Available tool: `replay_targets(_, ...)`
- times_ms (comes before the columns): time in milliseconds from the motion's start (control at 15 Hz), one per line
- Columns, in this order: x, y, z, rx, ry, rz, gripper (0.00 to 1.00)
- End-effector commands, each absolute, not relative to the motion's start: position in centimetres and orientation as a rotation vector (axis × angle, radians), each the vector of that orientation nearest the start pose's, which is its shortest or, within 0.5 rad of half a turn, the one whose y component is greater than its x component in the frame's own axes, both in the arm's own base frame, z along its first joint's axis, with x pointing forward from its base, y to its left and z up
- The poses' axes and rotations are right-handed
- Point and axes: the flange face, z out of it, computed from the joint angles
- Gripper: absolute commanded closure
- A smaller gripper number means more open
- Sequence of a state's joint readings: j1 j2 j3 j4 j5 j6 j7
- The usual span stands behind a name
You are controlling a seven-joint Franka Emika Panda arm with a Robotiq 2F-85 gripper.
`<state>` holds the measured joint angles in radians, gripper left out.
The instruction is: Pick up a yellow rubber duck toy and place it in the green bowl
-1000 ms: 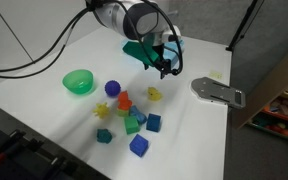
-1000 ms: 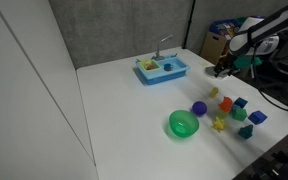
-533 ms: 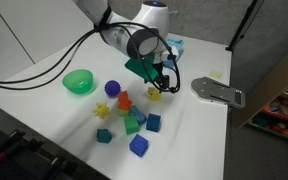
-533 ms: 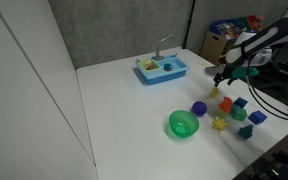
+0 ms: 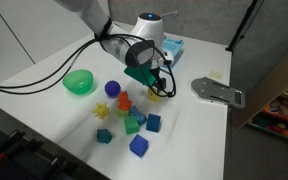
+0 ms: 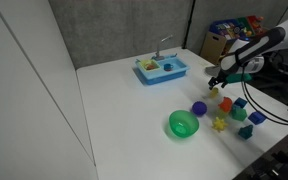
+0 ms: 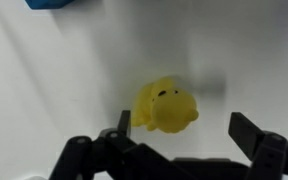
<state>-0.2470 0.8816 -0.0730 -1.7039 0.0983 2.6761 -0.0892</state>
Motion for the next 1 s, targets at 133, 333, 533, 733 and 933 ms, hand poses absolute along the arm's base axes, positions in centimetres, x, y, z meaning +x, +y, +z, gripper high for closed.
replay_targets(133, 64.1, -21.5, 7.7, -3.136, 0.426, -0.148, 0.00)
replay_targets(333, 64.1, -21.6, 7.0, -3.139, 0.425, -0.136, 0.35)
replay_targets(533, 64.1, -21.7, 6.6, -3.144, 0.425, -0.125, 0.60)
replay_targets(733, 63.9, -21.2, 7.7, -3.149, 0.414, -0.137, 0.79)
replay_targets(933, 63.8, -19.6, 9.8, -3.157, 0.363, -0.163, 0.83)
